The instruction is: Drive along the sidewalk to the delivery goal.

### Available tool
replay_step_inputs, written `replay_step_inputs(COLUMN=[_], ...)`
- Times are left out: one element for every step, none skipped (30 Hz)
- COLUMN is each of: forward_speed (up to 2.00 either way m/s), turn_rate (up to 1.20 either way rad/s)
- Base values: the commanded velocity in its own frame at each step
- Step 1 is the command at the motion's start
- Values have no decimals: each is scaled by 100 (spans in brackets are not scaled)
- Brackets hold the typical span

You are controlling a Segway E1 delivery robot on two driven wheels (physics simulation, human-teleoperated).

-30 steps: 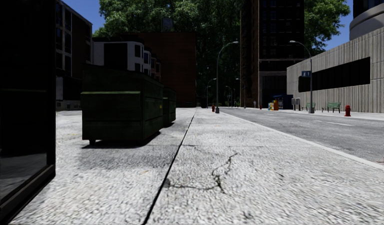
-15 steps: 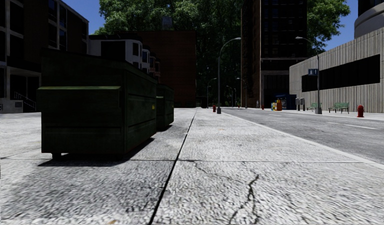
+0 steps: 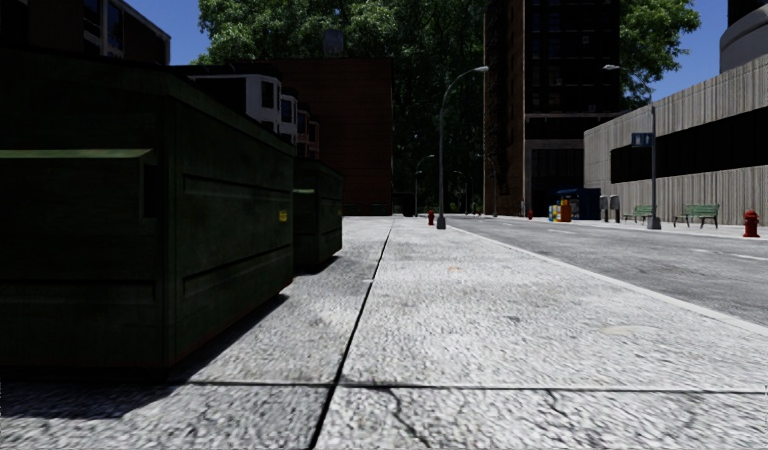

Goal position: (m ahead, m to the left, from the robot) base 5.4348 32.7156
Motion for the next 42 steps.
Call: replay_step_inputs(forward_speed=[200,200,200,200,200,200,200,200,200,200,200,200,200,200,200,200,200,200,200,200,200,200,200,200,200,200,200,200,200,200,200,200,200,200,200,200,200,200,200,200,200,200], turn_rate=[0,0,0,0,0,0,0,0,0,0,0,0,0,0,0,0,0,0,0,0,0,0,0,0,0,0,0,0,0,0,0,0,0,0,0,0,0,0,0,0,0,0])
